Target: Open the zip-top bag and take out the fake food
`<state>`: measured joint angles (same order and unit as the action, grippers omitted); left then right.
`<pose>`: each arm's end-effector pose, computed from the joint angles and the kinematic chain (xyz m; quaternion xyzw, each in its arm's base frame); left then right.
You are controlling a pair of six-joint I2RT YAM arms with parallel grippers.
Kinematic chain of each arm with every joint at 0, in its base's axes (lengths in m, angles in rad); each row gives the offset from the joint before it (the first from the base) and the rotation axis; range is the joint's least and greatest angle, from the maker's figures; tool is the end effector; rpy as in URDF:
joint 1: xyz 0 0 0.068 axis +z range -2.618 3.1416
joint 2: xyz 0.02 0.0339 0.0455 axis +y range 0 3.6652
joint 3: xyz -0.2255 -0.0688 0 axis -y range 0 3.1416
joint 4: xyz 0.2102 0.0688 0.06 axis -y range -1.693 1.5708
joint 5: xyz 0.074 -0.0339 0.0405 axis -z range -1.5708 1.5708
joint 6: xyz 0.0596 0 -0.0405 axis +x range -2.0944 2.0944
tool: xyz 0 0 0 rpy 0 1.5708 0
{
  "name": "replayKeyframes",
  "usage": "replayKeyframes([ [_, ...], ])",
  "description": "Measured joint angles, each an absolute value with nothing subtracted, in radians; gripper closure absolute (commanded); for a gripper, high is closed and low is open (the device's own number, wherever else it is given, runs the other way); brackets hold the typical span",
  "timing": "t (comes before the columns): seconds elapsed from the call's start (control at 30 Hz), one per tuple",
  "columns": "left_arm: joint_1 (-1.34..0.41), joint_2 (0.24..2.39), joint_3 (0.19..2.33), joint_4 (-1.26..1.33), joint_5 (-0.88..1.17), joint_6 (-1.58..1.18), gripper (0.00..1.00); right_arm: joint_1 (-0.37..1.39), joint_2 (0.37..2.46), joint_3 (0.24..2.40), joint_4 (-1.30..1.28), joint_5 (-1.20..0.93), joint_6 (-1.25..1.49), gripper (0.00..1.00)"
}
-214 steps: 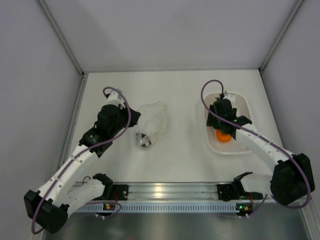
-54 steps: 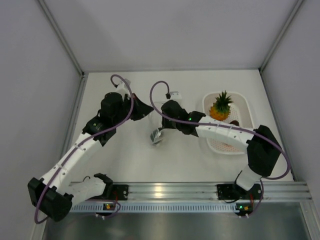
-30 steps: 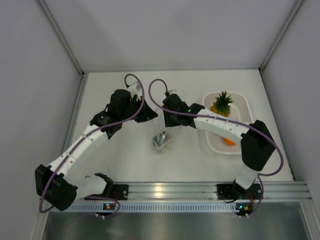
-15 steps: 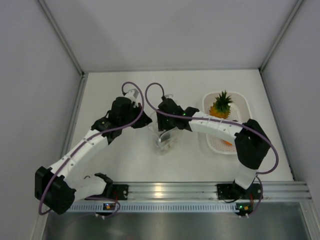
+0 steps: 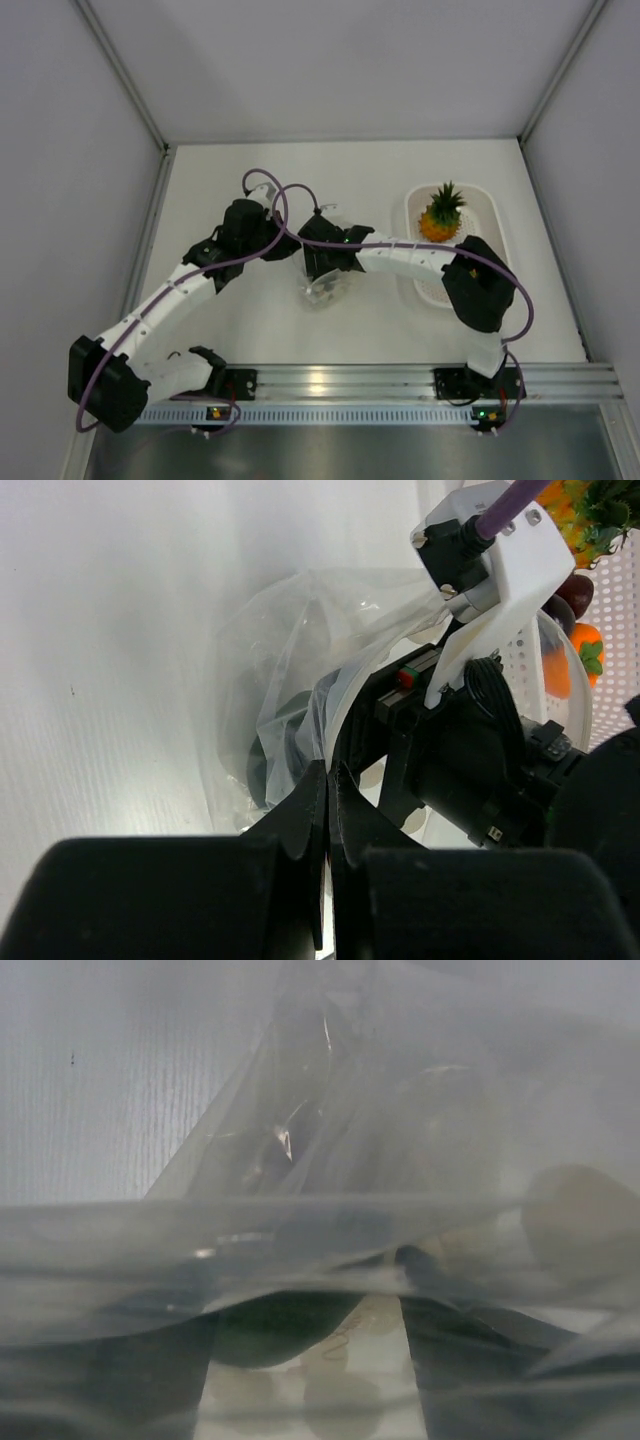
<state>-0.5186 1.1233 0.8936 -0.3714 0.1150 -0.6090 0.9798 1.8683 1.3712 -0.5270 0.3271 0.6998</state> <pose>0.2143 -0.1302 0.2520 -0.0132 0.8836 -0.2916 0.3661 0.2205 0.2943 0.1702 -0.0890 0.9469 0.0936 0.2945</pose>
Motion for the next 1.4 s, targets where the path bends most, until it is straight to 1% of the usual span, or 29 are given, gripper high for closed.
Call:
replayKeyframes([
  [0.1,-0.52,1.122,0.894,-0.371,0.115,-0.607,1.0,0.98,1.886,1.371,-0.526,0.328,0.709,0.3],
  [0.2,-0.521,1.12,0.893,-0.371,0.115,-0.606,1.0,0.98,1.903,1.371,-0.524,0.327,0.717,0.27],
  [0.3,-0.521,1.114,0.888,-0.372,0.114,-0.603,1.0,0.98,1.917,1.37,-0.524,0.321,0.72,0.2],
  [0.37,-0.521,1.112,0.884,-0.373,0.114,-0.603,1.0,0.98,1.922,1.369,-0.524,0.315,0.72,0.19],
  [0.67,-0.521,1.108,0.876,-0.375,0.115,-0.603,1.0,0.98,1.922,1.34,-0.495,0.286,0.717,0.23],
  [0.83,-0.524,1.096,0.875,-0.375,0.111,-0.6,1.0,0.98,1.884,1.311,-0.487,0.26,0.696,0.24],
  [0.93,-0.525,1.08,0.876,-0.375,0.111,-0.594,1.0,0.979,1.815,1.256,-0.452,0.22,0.678,0.26],
  [1.1,-0.525,1.084,0.917,-0.376,0.117,-0.57,1.0,0.979,1.701,1.17,-0.364,0.091,0.596,0.27],
  [1.2,-0.525,1.103,0.955,-0.375,0.12,-0.564,1.0,0.979,1.68,1.153,-0.324,0.022,0.515,0.27],
  [1.4,-0.525,1.126,0.978,-0.377,0.126,-0.557,1.0,0.979,1.677,1.126,-0.318,-0.05,0.392,0.27],
])
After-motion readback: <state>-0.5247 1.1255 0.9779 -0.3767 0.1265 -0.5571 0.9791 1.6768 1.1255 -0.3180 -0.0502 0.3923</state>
